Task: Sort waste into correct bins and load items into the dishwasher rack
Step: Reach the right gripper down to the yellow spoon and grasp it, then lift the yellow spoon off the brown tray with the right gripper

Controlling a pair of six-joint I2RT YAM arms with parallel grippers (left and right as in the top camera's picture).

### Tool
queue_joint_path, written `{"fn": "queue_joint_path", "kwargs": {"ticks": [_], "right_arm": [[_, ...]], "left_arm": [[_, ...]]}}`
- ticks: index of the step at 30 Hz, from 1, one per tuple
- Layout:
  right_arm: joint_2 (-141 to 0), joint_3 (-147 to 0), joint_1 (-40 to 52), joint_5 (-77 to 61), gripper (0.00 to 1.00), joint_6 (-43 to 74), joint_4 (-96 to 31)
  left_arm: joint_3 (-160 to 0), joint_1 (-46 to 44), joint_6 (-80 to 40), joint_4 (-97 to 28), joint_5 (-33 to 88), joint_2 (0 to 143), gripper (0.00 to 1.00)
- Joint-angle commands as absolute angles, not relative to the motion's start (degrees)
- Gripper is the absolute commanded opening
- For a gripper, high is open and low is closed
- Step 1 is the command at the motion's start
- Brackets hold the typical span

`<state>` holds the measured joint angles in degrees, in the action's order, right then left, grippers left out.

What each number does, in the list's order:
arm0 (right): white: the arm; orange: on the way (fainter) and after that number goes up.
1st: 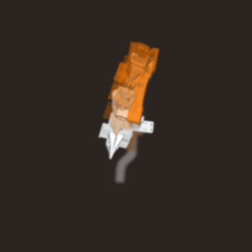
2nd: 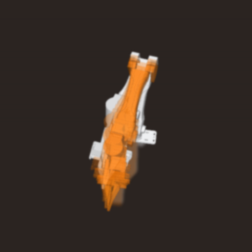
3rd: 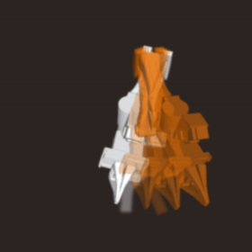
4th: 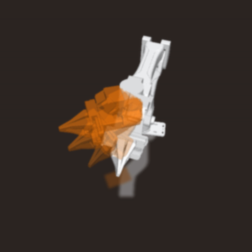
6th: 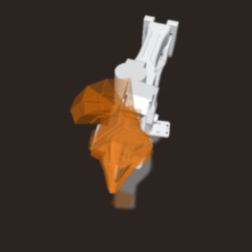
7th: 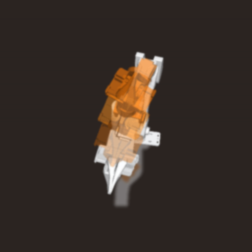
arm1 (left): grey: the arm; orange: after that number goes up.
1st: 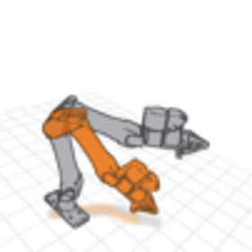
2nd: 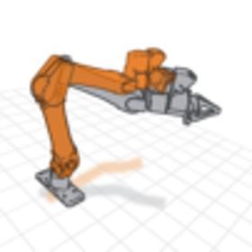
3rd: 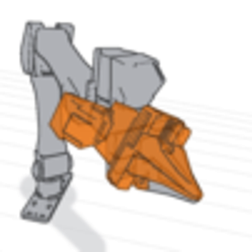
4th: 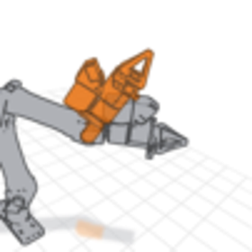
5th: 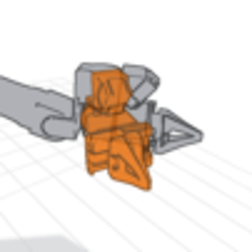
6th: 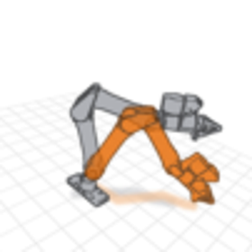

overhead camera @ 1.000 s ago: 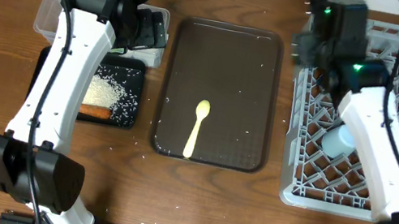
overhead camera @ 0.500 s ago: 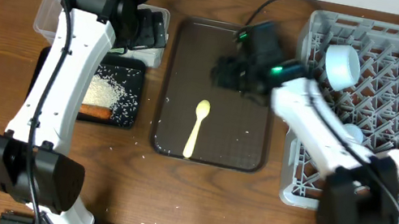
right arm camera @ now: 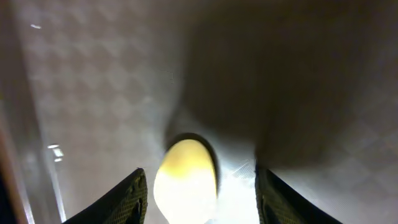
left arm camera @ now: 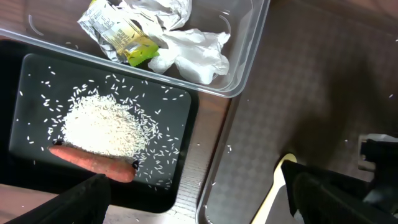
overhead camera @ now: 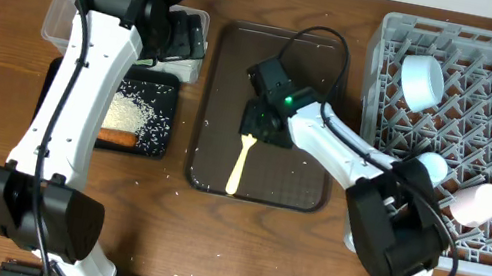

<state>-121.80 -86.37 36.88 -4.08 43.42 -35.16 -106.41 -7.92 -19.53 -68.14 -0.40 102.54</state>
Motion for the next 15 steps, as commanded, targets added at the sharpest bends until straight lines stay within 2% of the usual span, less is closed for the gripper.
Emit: {"fn": "queue_joint_path", "kwargs": {"ticks": [1,11,15], "right_arm": [[-123.59,-86.17,38.61,-3.09,0.53,45.71,-35.40],[-124.53,-86.13,41.23,-4.97,0.51,45.82,-37.71],[-124.53,-86.13,41.30,-4.73,0.43,45.82,-37.28]], "left_arm": [[-106.28,-7.79,-19.62,-68.31,-1.10,102.74,0.96],[-106.28,-7.79,-19.62,-68.31,-1.10,102.74,0.96],[-106.28,-7.79,-19.62,-68.34,-1.10,102.74,0.96]]}}
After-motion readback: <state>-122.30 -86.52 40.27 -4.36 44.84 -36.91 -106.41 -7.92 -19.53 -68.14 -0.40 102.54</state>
